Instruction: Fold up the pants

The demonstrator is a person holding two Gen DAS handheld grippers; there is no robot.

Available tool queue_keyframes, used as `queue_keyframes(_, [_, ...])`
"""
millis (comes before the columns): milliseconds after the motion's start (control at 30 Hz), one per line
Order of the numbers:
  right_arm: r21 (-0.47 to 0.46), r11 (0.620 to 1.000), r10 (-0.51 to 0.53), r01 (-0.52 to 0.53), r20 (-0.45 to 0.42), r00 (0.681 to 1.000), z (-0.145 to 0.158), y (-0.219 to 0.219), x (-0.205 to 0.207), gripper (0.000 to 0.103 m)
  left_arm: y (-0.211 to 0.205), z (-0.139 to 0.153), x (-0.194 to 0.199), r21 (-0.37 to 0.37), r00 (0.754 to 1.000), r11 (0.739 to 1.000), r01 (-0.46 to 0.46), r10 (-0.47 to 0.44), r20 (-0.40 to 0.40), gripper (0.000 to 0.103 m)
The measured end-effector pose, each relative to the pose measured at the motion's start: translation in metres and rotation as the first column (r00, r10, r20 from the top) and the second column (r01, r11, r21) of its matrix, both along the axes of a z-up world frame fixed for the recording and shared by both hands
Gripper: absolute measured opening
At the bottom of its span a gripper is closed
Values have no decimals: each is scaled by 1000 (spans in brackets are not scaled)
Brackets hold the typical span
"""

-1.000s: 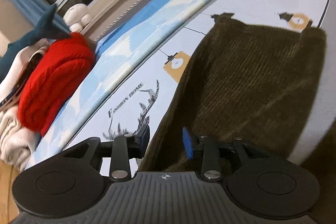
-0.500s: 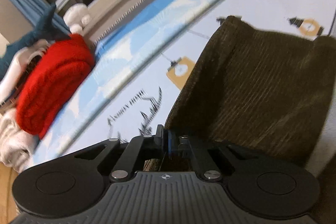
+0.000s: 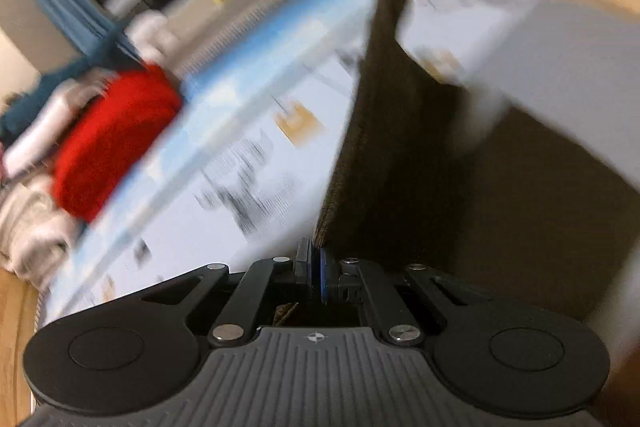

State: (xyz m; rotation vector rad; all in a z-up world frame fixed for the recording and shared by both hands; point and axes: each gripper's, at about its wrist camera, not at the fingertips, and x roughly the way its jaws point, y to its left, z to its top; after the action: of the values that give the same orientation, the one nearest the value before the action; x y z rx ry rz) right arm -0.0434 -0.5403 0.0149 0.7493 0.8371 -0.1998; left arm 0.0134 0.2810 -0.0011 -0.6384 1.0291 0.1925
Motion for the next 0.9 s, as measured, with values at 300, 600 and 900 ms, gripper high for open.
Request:
queue_keyframes(300, [-77,988,-141,133,-118,983,-40,-75,-29,12,11,-44,2,-94,993,995,-32,21,-113,41])
queue_keyframes(600, [72,889,-436,453,-170,884,-83,-142,-27,25,10,-53,18,-60,982,992,-115,104,-161,46])
queue_keyframes(900, [68,848,-510,526,-167,843,-88,-166,-33,25,11,-57,19,-46,975,990,-134,124,-183,46])
